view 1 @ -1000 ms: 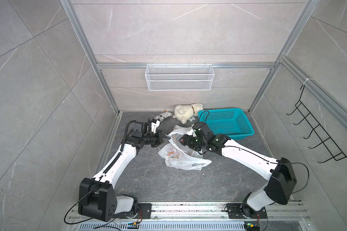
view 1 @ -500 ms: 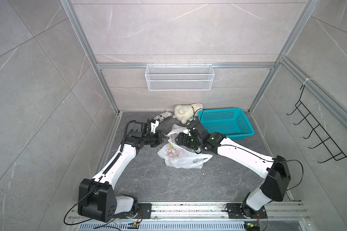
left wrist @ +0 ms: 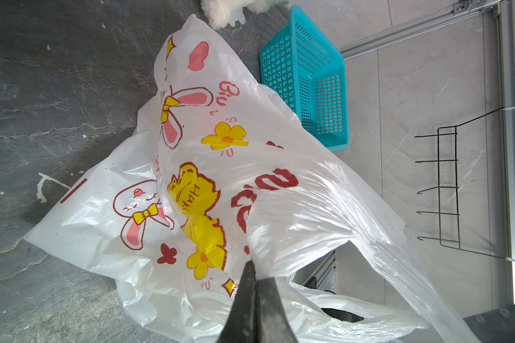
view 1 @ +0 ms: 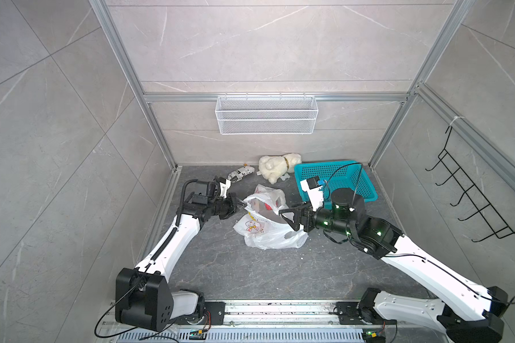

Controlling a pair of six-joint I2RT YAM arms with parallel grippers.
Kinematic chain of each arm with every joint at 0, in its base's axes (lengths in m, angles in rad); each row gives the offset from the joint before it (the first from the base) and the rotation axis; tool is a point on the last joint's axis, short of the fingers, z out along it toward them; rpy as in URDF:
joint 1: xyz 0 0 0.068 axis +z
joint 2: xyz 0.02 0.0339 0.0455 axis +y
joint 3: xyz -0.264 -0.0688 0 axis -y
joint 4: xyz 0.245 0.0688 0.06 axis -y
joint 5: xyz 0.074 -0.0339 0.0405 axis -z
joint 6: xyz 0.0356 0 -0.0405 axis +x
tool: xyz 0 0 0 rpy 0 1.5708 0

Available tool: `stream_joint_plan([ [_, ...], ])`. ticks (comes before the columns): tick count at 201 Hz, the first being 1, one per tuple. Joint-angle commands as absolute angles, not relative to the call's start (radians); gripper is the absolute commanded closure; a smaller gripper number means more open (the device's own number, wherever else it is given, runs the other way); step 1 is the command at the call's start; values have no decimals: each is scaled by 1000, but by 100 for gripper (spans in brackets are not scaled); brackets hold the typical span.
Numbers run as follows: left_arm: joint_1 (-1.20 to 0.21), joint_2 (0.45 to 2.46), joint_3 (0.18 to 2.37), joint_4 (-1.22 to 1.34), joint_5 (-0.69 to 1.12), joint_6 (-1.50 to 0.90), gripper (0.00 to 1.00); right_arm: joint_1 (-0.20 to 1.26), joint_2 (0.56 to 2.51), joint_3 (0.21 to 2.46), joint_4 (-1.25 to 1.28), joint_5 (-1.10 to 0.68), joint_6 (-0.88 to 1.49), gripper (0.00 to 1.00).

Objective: Place the peach into a plastic bag & tie a knot
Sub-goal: Cross the plastic bag at the center of the board.

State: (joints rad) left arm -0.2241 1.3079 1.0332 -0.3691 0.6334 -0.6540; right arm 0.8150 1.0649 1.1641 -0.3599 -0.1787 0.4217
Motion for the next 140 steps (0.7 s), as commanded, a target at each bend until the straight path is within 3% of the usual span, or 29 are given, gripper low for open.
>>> stream_joint_plan([
  [1,-214,1292,1045,-372,647,-624,100,809,1003,1122,-333,-123,303,20],
  [22,-214,1299,1045,-370,658,-620,100,810,1027,1167,-412,-86,160,22],
  [54,-214,1313,1047,-366,678,-620,100,811,1236,1372,-652,-25,75,28],
  [102,-213,1311,1045,-361,686,-617,100,852,1374,1442,-575,67,79,29],
  [140,-213,1310,1045,-362,688,-616,100,859,1390,1475,-600,8,101,31],
])
